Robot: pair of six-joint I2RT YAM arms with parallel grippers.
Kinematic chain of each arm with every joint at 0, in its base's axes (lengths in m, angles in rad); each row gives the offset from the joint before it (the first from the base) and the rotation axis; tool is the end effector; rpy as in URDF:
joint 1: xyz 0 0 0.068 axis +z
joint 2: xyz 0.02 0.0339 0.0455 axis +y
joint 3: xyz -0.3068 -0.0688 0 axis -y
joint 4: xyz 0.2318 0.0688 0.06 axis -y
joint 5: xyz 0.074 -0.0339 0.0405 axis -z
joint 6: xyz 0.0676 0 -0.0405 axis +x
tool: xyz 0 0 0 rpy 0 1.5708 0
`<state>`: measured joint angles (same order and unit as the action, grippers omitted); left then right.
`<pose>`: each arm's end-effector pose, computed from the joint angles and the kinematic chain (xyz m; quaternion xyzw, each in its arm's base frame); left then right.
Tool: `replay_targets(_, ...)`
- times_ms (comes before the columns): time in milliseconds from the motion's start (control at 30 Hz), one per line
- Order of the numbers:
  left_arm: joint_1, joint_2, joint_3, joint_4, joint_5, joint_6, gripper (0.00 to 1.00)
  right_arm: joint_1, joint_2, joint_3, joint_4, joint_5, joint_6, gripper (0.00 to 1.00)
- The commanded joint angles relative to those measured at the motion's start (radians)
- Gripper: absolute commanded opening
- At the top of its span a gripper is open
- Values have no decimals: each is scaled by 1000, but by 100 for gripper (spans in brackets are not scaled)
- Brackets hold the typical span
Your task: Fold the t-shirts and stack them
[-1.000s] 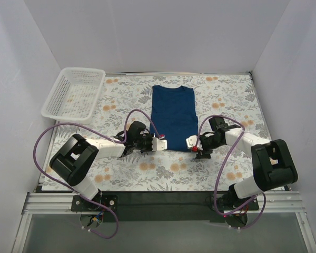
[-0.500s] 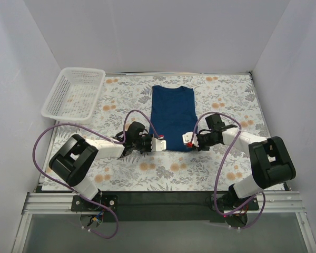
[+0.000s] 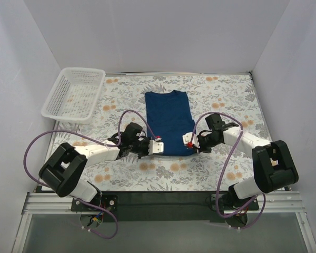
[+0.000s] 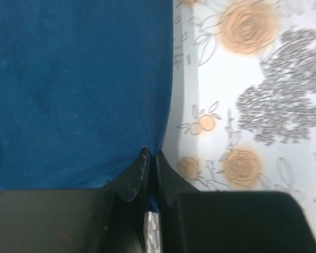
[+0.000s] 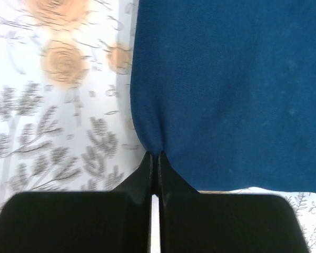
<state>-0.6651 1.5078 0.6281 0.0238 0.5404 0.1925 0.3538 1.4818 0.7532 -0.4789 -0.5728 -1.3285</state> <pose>0.1998 -0.2009 0.1797 0.4603 0.7822 -0.3220 0.2693 0.2238 0.1217 0.1872 -0.7373 0.5909 0.1644 0.2832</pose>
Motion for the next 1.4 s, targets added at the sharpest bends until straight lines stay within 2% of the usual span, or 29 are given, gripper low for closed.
replay_targets(0, -5, -99, -10, -125, 85, -37, 0, -1, -81, 34, -219, -64, -43, 1)
replay_targets(233, -21, -236, -44, -197, 168, -106, 0, -1, -242, 14, -276, -127, -2, 1)
replay_targets(400, -22, -282, -39, -216, 181, -123, 0, -3, -256, 64, -273, -127, 60, 1)
replay_targets(600, 8, -170, 90, -252, 171, -73, 0, -32, -114, 222, -274, -130, 115, 1)
replay_targets(833, 163, -63, 245, -249, 257, -33, 0, -76, 53, 426, -277, -160, 146, 1)
replay_targets(1100, 266, 117, 412, -263, 323, -1, 0, -116, 227, 647, -273, -199, 216, 1)
replay_targets(1367, 318, 193, 492, -122, 336, -57, 0, -139, 376, 851, -247, -246, 325, 1)
